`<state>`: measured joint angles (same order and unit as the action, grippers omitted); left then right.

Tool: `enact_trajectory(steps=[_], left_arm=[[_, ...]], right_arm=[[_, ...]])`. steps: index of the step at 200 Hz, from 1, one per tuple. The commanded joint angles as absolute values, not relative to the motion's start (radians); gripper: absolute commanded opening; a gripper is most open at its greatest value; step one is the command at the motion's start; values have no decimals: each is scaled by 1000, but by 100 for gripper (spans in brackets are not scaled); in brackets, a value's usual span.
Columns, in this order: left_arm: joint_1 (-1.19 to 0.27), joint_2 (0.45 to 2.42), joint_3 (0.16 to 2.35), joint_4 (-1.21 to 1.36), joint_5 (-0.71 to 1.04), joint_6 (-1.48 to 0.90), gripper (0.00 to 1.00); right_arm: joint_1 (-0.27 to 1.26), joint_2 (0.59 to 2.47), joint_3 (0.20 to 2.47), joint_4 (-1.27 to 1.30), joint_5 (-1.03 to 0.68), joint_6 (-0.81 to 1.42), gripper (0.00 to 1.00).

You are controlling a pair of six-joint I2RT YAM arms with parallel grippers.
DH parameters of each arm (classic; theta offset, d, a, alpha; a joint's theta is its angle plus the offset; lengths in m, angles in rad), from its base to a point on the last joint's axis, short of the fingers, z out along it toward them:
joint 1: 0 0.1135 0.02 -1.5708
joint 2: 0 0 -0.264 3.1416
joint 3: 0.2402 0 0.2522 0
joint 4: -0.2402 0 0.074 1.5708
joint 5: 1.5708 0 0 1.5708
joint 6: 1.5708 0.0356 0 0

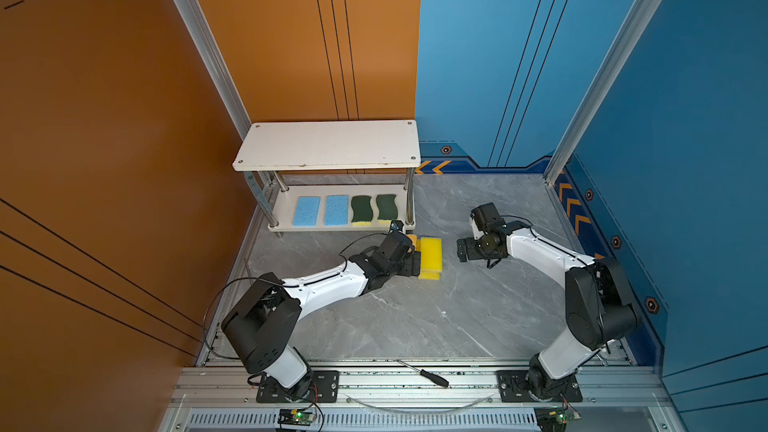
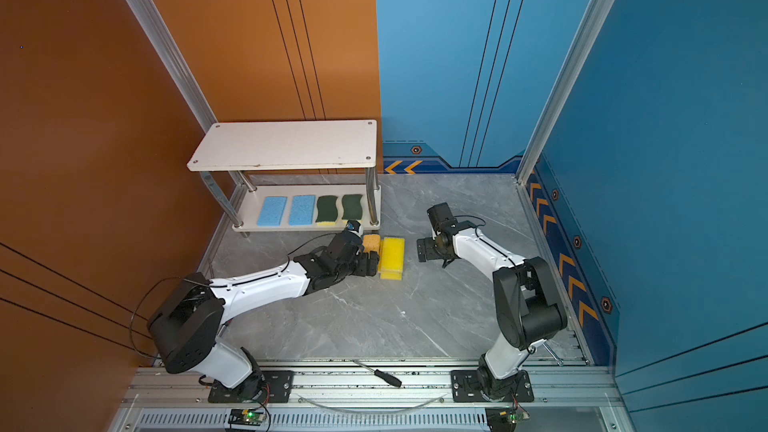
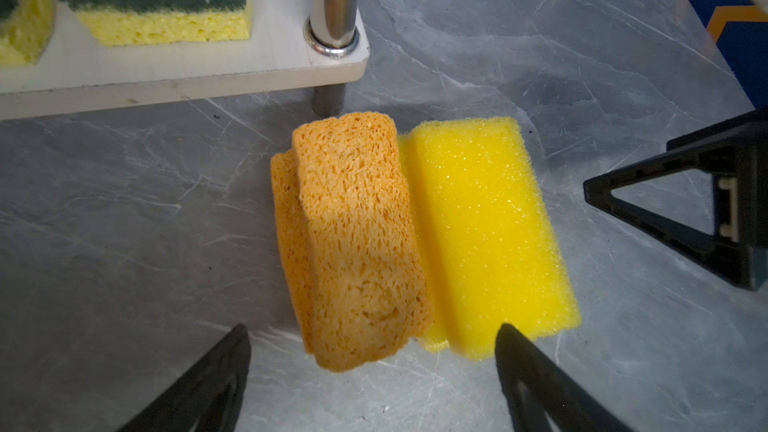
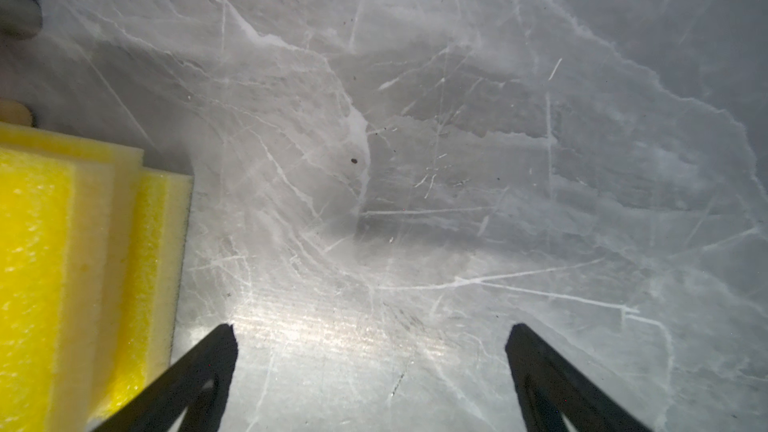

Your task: Place and organize the cleaning sponges onto the shelf

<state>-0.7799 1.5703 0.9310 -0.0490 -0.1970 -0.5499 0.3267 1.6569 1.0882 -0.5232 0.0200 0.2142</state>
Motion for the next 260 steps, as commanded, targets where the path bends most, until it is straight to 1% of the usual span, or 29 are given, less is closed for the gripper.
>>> enact_trajectory(steps=[1,55,84,122,201,260], left_arm=[[-790,1576,936,-74,-221,-569,92],[-795,1590,931,-71,-226,-571,92],[-797,1617,930,-61,-220,-575,88],[-802,1644,936,-56,-219,-580,88],[-802,1672,948,-49,-217,-581,88],[-801,1661,944,-48,-212,-578,88]], right_arm=[[327,1651,1078,-525,-3,239,100],[328,1655,1079,-522,-1,239,100],[328,1654,1074,-522,-1,239,100],[328,1652,1075,-522,-2,241,100],[328,1651,1073,-522,-5,241,100],[353,1690,1081,-515,2,249,100]])
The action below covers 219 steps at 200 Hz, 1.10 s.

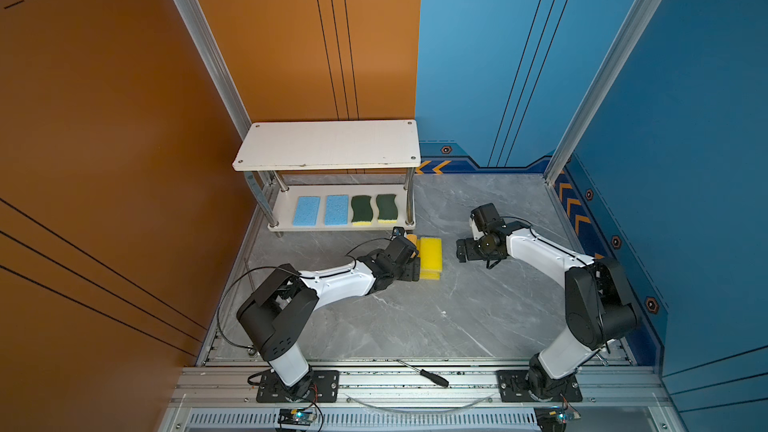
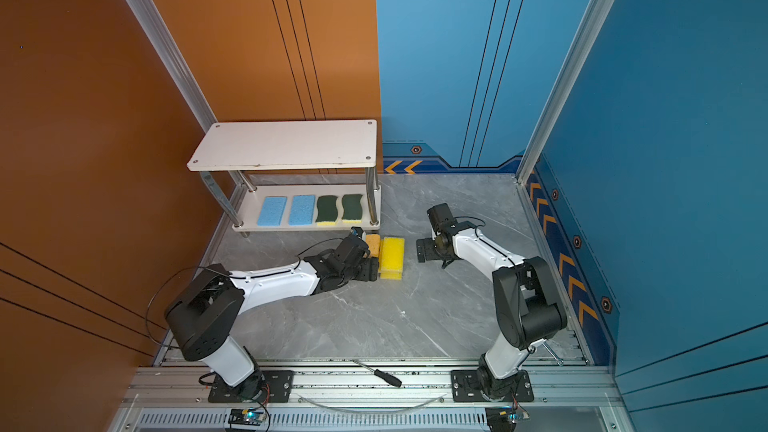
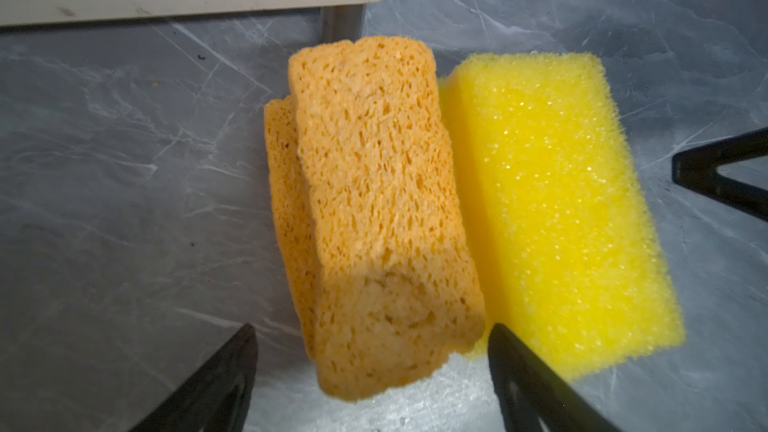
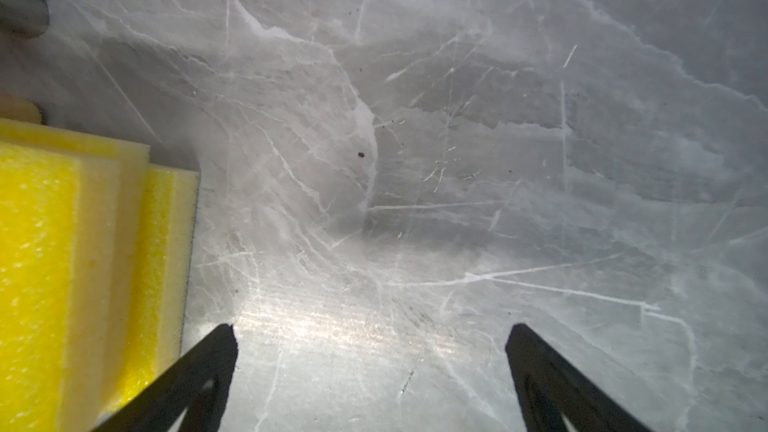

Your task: Place and organize the cleaning sponges onto the shelf

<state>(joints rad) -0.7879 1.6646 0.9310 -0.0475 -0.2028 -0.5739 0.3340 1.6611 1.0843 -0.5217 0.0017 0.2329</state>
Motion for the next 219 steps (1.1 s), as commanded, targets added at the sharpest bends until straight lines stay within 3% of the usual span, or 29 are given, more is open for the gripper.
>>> enact_trajectory(steps=[1,219], left_arm=[[-801,1661,943,-48,-212,-578,88],[-746,1586,843,41,-118,-602,88]], right_arm=[[354,1690,1081,-515,2,249,100],[513,1864,1198,-514,38,291,100]])
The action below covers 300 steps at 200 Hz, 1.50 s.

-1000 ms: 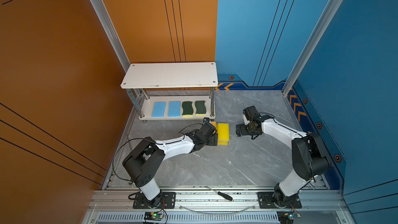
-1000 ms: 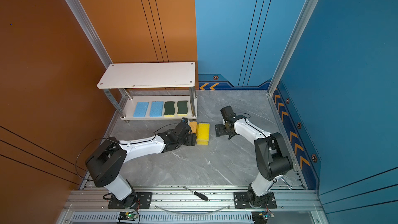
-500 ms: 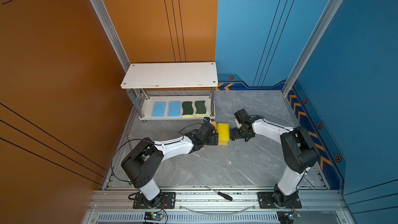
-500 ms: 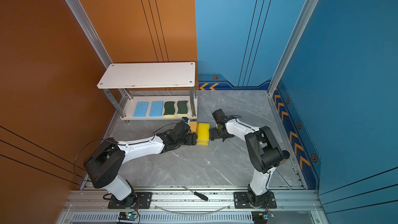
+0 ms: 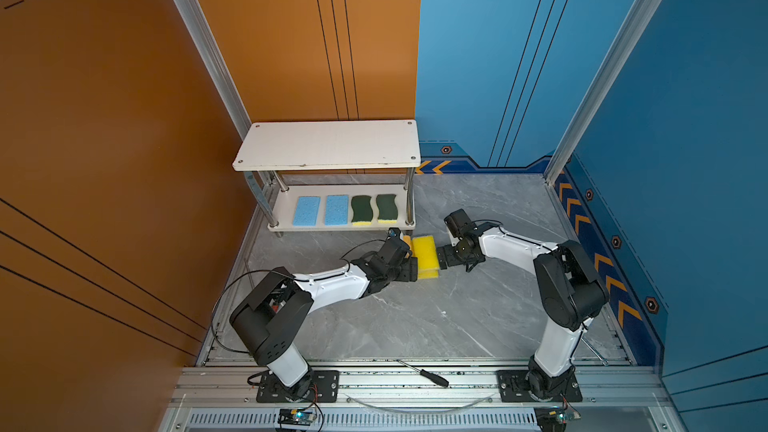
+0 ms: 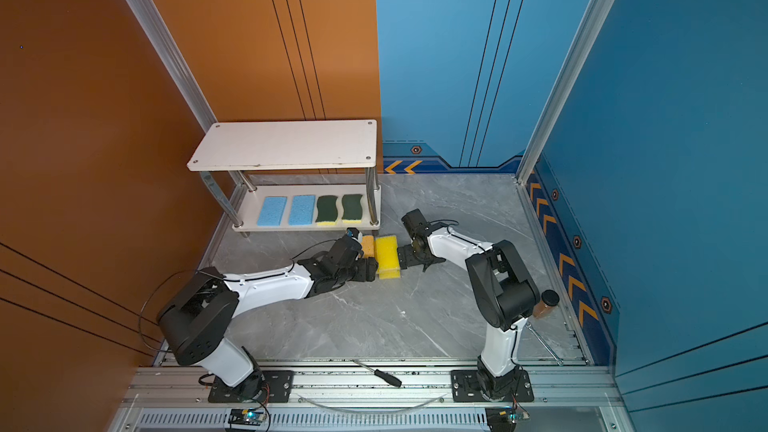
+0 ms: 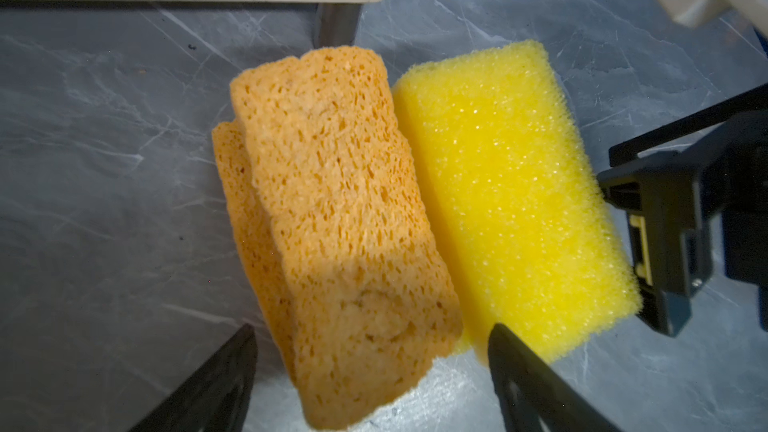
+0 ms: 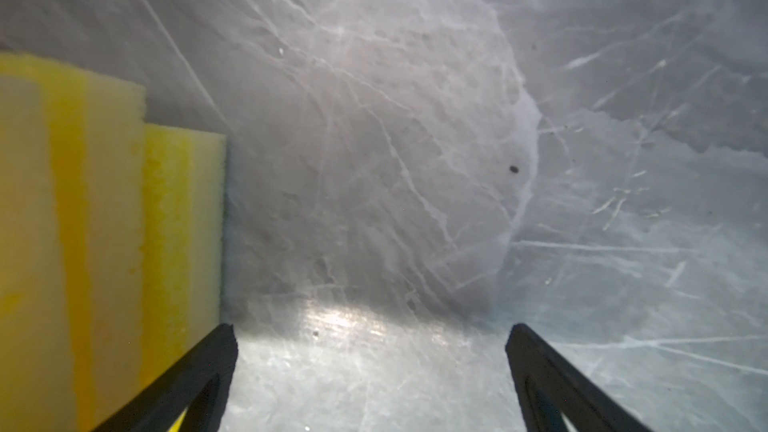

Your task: Place and organize the cleaning sponges onto the shelf

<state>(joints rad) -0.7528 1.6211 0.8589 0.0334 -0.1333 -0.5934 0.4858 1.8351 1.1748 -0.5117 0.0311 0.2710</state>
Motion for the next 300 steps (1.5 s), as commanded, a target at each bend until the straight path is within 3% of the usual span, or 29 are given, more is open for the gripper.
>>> enact_trajectory(steps=[1,300], left_arm=[[-746,1586,843,41,-119,-602,88],[-683,1443,754,-62,-201,-600,88]], right_arm=[[513,1865,1198,-514,39,291,100],[580,1869,1224,-537,43,298,100]])
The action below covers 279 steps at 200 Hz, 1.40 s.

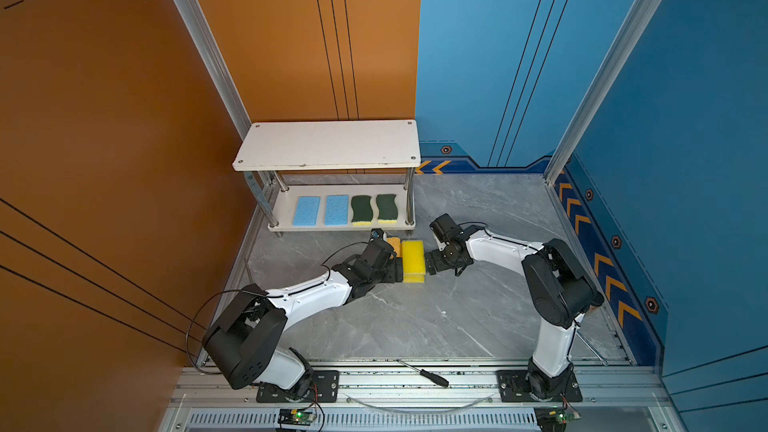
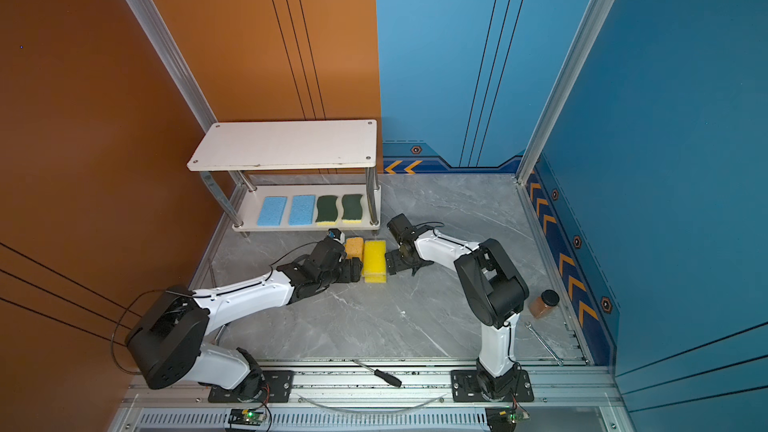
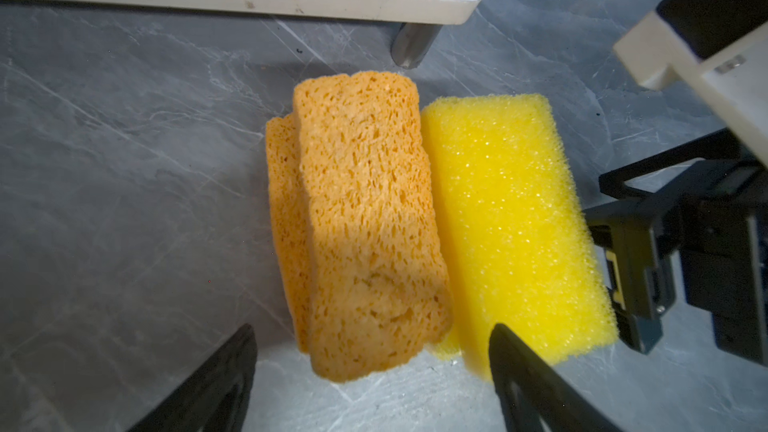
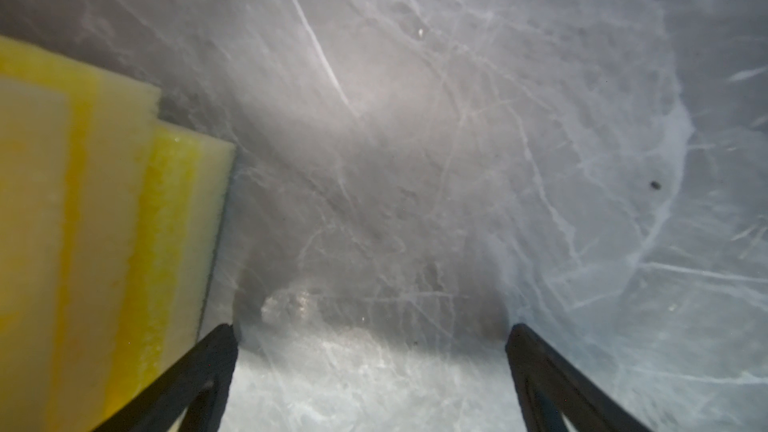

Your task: Place and organize the cleaning sponges onto the shelf

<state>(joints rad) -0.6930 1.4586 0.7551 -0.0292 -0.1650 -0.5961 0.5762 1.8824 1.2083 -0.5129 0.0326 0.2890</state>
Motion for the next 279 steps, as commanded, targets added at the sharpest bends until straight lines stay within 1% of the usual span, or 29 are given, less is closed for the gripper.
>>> enact_trajectory(steps=[1,120,157,279], left_arm=[[-683,1443,755,-62,-202,-601,88],[-692,1501,810,-71,-194,-587,88],[-692,1500,809,-71,-196,-588,88],[-689,1472,790,-97,-207,-571,88]], right_arm=[[580,1869,1223,-537,42,298,100],[532,1789,1180,-543,27,280,100],[533,1820,1185,-541,17,284,100],[602,1888,1236,-542,19,295,100]])
